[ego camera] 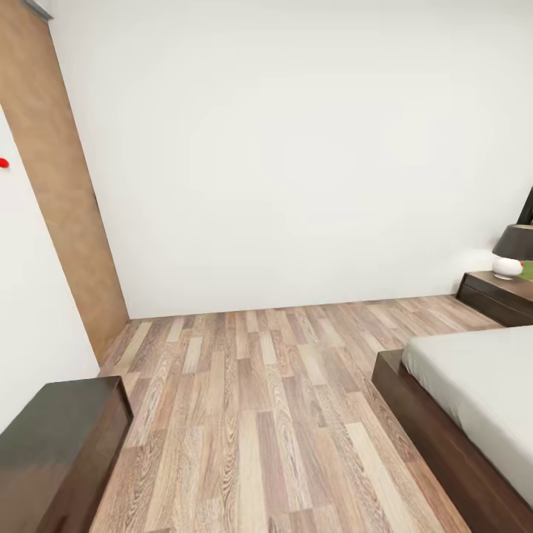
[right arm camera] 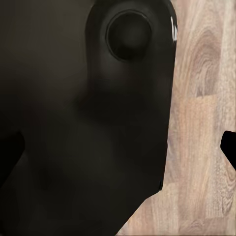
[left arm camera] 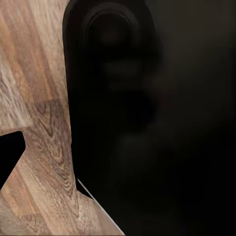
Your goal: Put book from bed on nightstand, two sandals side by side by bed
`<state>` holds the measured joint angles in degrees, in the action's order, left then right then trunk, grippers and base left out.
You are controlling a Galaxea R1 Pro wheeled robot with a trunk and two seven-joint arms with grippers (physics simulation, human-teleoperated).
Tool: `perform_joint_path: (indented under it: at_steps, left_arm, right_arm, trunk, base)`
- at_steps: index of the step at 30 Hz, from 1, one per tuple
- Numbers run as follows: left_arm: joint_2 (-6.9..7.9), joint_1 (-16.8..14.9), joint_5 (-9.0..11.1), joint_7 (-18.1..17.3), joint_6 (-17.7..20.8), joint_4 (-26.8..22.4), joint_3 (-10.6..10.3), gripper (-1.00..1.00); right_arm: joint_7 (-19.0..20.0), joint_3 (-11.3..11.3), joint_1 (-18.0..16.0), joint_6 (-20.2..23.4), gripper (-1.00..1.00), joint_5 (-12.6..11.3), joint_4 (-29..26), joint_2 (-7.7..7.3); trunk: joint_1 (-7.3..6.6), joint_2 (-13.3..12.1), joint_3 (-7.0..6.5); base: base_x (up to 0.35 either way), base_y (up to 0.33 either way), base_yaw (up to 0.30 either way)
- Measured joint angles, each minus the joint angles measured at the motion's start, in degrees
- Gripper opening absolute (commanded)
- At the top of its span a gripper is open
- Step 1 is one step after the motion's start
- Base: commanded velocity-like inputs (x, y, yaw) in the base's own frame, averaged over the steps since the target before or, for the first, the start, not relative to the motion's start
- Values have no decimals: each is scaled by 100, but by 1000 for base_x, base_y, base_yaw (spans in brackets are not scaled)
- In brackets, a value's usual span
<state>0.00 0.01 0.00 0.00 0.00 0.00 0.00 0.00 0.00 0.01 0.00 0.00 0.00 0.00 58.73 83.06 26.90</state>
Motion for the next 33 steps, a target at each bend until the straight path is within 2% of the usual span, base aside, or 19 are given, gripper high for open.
perform_joint_path:
  at_steps: [26, 33]
  left_arm:
    - [-17, -1, 0, 8, 80, -170, -8, 100]
    - [-17, -1, 4, 8, 80, -170, -8, 100]
  right_arm:
    - [-24, -14, -8, 18, 100, -24, 36, 0]
    - [-24, -18, -7, 23, 100, -24, 35, -3]
  trunk:
    - [0, 0, -1]
    - [0, -1, -2]
  base:
    - [0, 0, -1]
    - [0, 0, -172]
